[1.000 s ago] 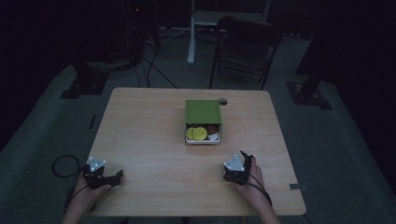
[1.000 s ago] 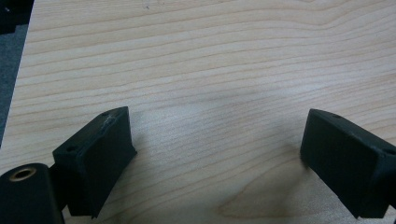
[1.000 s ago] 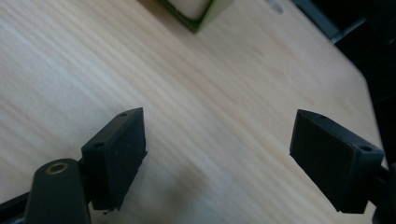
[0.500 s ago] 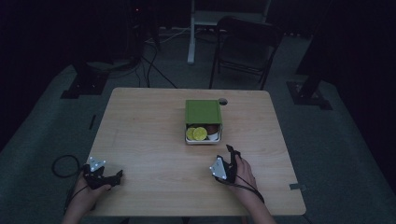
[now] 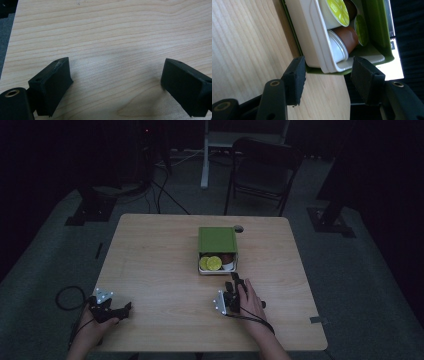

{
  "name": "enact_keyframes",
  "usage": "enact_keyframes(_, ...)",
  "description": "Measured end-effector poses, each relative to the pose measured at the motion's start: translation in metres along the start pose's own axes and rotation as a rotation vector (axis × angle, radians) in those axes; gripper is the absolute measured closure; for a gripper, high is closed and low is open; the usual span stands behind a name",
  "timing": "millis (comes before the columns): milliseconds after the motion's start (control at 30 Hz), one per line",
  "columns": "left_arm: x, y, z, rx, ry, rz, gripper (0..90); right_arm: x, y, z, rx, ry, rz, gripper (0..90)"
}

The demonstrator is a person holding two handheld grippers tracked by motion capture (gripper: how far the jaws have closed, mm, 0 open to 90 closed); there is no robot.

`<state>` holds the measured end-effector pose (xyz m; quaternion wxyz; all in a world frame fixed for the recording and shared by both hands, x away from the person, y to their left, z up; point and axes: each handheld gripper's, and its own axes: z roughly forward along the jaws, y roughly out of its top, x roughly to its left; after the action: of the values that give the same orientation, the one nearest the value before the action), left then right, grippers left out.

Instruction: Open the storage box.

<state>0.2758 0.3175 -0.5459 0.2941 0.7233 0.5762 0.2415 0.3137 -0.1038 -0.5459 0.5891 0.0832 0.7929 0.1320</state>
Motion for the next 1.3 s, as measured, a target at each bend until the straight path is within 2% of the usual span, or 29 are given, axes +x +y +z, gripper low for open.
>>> enact_keyframes(200,0.000,0.000,0.000,0.000,0.000,0.000,9.9,0.002,0.004,0.009,0.000,-0.002,-0.050,46.7)
enact_keyframes(433,0.000,0.000,0.000,0.000,0.000,0.000,9.9,0.006,0.004,0.019,0.030,-0.018,-0.122,49.9)
enact_keyframes(633,0.000,0.000,0.000,0.000,0.000,0.000,9.9,0.005,0.005,0.025,0.007,-0.018,-0.162,52.8)
enact_keyframes(767,0.000,0.000,0.000,0.000,0.000,0.000,9.9,0.006,0.006,0.029,0.003,-0.007,-0.186,59.3)
enact_keyframes(1300,0.000,0.000,0.000,0.000,-0.001,-0.001,9.9,0.004,0.009,0.037,0.011,-0.019,-0.214,69.2)
